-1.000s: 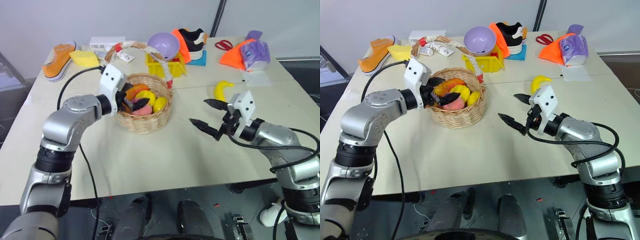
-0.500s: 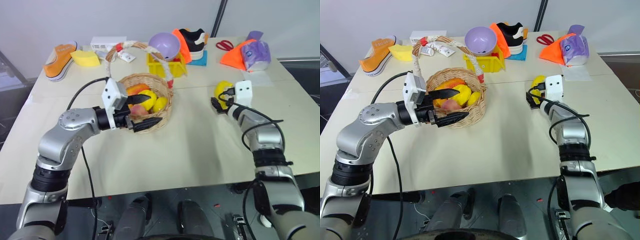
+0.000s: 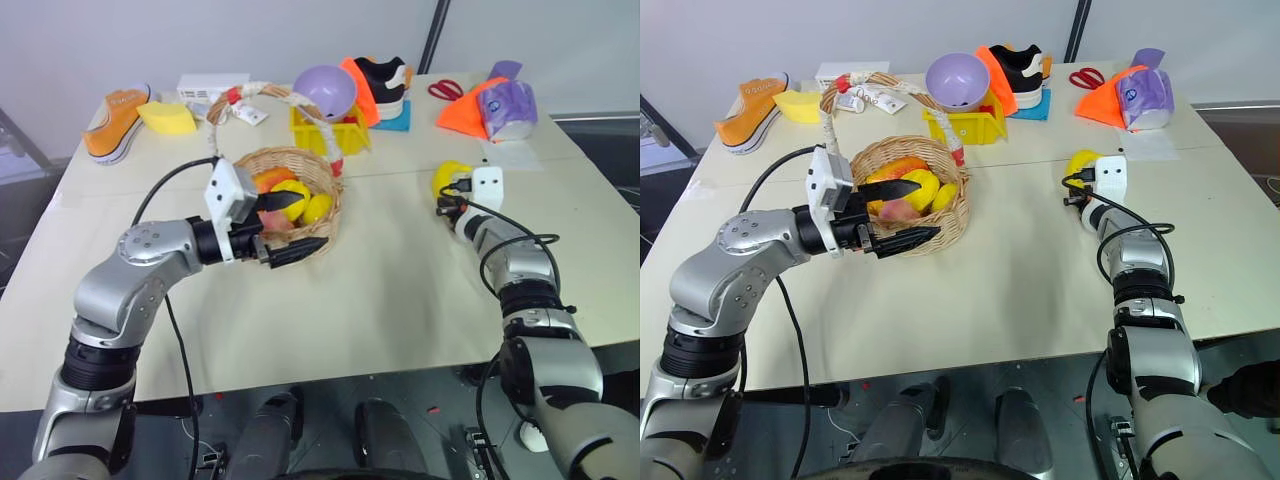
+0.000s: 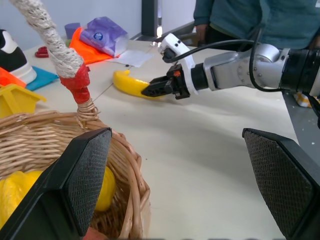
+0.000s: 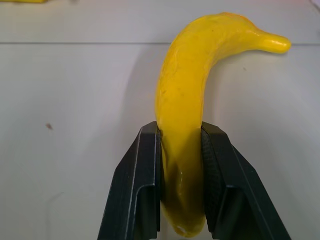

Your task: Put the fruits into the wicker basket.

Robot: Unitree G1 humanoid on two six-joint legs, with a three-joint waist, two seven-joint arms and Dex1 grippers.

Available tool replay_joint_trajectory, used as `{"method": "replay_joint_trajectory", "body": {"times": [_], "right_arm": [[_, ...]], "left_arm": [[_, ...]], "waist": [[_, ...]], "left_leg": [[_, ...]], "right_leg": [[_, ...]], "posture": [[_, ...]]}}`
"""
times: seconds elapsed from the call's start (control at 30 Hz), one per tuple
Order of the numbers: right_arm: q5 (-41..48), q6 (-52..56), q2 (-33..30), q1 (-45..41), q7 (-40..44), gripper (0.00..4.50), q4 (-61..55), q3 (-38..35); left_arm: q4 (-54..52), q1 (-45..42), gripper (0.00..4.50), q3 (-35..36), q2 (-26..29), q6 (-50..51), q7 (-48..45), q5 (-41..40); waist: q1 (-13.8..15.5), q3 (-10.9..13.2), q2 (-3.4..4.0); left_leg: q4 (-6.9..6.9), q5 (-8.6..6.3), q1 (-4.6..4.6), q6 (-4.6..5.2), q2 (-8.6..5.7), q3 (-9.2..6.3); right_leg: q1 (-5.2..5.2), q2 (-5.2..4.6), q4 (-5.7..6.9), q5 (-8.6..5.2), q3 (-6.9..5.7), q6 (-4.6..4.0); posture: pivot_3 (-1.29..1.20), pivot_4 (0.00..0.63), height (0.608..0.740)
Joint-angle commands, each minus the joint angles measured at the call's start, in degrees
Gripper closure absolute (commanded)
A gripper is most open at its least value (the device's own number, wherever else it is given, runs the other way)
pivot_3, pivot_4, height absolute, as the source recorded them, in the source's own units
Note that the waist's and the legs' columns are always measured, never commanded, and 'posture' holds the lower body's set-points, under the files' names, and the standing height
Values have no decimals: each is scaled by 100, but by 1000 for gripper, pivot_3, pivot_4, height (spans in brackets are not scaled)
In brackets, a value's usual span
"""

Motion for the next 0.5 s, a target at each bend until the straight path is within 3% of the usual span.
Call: {"method": "replay_joint_trajectory", "body": {"times": [0.03,0.2,0.33,0.43,0.5], "right_arm": [[-26,75,-261,417,274,3731,-1449,53],[901,797,-1160,2003,1647,3731,-4895,-148],[2604,1789,-1977,3319,2857,3731,-7114,-719],[3663,2400,-2269,3545,3180,3731,-8071,-556],[3659,2570,-2130,3158,2974,3731,-8212,-61]], "left_arm": [[-29,54,0,405,183,-160,38,38],[287,557,0,1264,525,-582,-146,-20],[562,1098,0,1698,784,-960,-462,51],[853,1238,0,1839,915,-1170,-585,119],[917,1191,0,1818,926,-1210,-587,107]], "waist": [[2,0,0],[44,10,25],[33,10,26],[11,10,24],[13,9,22]], "left_leg": [[-1,0,0,0,0,0],[-7,-1,-8,0,-2,-3],[-8,-13,-3,-5,3,-3],[-6,-17,0,-7,10,-2],[-4,-18,-1,-8,14,-1]], "right_leg": [[-1,0,0,0,0,0],[-12,-7,0,-2,3,1],[-2,-22,-7,-11,4,-13],[5,-21,-14,-22,4,-35],[8,-23,-19,-23,4,-41]], "posture": [[0,150,740],[0,150,740],[0,150,740],[0,150,740],[0,150,740]]}}
